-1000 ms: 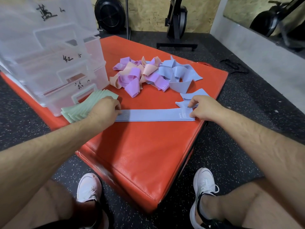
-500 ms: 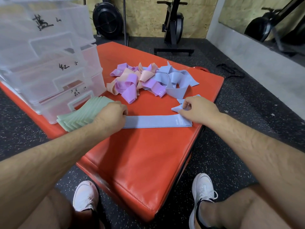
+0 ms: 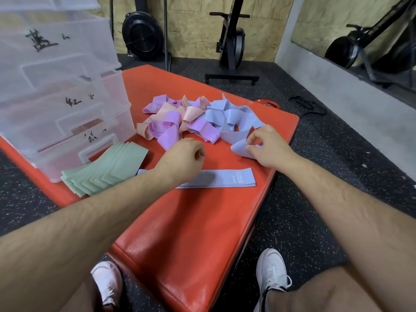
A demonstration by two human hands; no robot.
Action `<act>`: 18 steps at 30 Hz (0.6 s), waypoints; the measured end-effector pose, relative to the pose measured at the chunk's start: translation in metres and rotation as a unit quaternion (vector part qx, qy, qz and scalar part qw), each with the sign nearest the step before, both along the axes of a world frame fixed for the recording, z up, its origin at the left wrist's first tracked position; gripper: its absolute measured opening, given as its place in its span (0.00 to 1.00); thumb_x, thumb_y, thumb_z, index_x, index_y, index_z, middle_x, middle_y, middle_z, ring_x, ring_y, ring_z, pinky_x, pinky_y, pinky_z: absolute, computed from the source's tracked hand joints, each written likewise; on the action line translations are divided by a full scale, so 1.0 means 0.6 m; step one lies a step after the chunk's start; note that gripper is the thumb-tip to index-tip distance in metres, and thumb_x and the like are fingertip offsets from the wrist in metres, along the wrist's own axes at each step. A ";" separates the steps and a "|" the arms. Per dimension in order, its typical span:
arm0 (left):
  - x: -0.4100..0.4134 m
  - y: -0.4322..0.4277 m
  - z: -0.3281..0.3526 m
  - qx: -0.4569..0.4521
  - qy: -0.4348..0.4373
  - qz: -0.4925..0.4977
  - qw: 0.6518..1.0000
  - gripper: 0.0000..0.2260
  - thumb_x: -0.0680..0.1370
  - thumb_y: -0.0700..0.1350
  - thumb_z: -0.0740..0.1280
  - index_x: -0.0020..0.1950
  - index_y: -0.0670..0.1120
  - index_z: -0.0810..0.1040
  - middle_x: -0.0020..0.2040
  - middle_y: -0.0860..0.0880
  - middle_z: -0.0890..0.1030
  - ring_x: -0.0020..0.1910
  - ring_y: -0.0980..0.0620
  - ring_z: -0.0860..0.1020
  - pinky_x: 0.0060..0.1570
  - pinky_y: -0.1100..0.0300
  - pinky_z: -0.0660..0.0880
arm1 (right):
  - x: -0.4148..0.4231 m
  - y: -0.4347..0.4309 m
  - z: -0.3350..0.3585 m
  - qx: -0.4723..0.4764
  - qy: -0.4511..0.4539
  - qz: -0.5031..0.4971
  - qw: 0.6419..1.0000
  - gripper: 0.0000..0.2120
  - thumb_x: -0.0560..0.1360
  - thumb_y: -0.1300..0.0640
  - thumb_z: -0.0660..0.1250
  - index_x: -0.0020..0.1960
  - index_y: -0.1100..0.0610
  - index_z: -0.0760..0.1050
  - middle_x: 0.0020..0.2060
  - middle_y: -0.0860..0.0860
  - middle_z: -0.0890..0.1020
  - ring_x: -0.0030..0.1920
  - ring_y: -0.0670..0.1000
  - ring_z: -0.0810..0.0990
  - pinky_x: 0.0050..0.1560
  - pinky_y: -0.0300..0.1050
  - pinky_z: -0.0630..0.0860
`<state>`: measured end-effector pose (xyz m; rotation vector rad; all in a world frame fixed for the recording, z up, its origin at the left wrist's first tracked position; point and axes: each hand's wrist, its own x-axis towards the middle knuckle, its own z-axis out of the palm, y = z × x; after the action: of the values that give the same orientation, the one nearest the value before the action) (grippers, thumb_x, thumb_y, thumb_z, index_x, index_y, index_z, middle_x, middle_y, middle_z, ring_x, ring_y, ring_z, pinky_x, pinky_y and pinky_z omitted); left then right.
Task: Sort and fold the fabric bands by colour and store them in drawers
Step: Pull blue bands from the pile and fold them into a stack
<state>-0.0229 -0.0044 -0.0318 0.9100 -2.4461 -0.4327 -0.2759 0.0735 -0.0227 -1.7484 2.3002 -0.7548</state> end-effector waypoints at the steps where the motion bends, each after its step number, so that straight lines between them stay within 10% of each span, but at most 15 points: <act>1: -0.003 0.001 0.004 0.010 0.007 0.003 1.000 0.06 0.75 0.37 0.64 0.44 0.42 0.80 0.41 0.51 0.79 0.42 0.52 0.74 0.44 0.58 0.73 | -0.001 -0.001 0.009 -0.021 -0.011 0.006 1.000 0.05 0.75 0.57 0.72 0.46 0.50 0.77 0.51 0.48 0.76 0.51 0.50 0.77 0.60 0.46 0.73; 11: -0.018 0.021 0.048 0.256 0.165 0.029 0.952 0.04 0.79 0.46 0.67 0.53 0.49 0.77 0.37 0.45 0.83 0.30 0.53 0.80 0.31 0.62 0.73 | 0.040 0.010 0.081 -0.163 -0.050 0.053 0.984 0.04 0.77 0.60 0.69 0.49 0.53 0.77 0.42 0.45 0.81 0.43 0.44 0.78 0.48 0.36 0.73; 18: -0.014 0.024 0.061 0.411 0.294 0.024 0.862 0.18 0.79 0.40 0.68 0.67 0.46 0.69 0.53 0.40 0.83 0.46 0.47 0.85 0.40 0.54 0.79 | 0.102 -0.013 0.078 -0.158 -0.027 0.112 0.981 0.02 0.77 0.62 0.69 0.49 0.56 0.80 0.41 0.46 0.81 0.42 0.44 0.77 0.46 0.34 0.72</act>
<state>-0.0316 0.0100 0.0049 0.9438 -1.6316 -1.5543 -0.2148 0.0655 0.0239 -2.0424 1.9876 -1.1570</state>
